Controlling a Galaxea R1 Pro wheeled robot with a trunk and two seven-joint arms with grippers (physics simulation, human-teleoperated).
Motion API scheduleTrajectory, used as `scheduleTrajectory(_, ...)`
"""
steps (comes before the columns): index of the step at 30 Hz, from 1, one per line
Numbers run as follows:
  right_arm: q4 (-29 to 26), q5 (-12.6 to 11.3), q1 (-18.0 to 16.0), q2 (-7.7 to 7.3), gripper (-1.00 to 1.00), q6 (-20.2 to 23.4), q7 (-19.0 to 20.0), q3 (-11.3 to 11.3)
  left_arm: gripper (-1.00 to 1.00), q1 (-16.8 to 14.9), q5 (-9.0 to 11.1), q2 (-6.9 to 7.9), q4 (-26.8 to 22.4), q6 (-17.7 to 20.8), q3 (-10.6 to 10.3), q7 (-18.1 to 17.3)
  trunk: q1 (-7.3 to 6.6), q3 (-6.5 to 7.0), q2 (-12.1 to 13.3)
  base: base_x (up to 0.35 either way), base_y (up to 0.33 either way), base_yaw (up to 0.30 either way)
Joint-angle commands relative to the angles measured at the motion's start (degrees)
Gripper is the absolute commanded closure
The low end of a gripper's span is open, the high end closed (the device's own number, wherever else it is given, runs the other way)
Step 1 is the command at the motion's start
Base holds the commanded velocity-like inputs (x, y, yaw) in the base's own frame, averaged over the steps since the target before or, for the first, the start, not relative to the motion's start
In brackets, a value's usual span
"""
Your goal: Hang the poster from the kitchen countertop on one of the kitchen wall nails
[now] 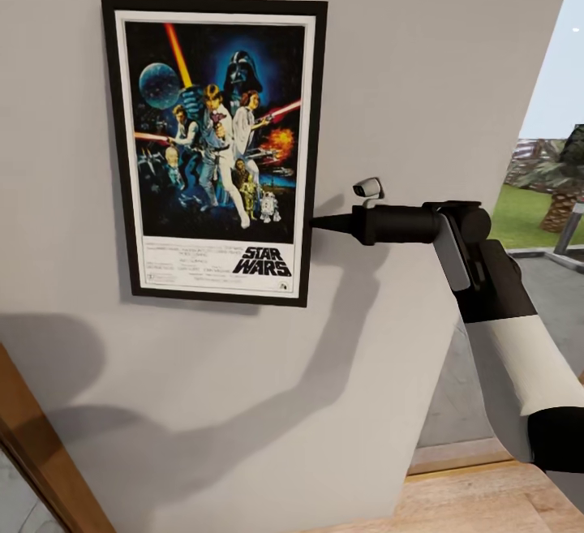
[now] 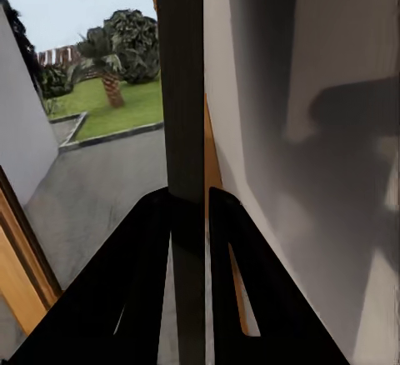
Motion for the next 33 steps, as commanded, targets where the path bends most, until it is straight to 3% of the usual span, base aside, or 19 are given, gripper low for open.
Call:
scheduleTrajectory(1, 0.0, -0.3, 0.0, -0.05, 1.00, 0.1, -0.1, 0.1, -1.00, 0.0, 0.0, -0.04, 0.0, -0.1, 0.1, 0.0, 0.03, -0.02, 0.0, 0.029, 0.000, 0.000)
scheduleTrajectory(33, 0.1, -0.2, 0.0, -0.05, 1.00, -0.4, -0.2, 0.1, -1.00, 0.0, 0.0, -0.02, 0.0, -0.1, 0.1, 0.0, 0.03, -0.02, 0.0, 0.002, 0.000, 0.000)
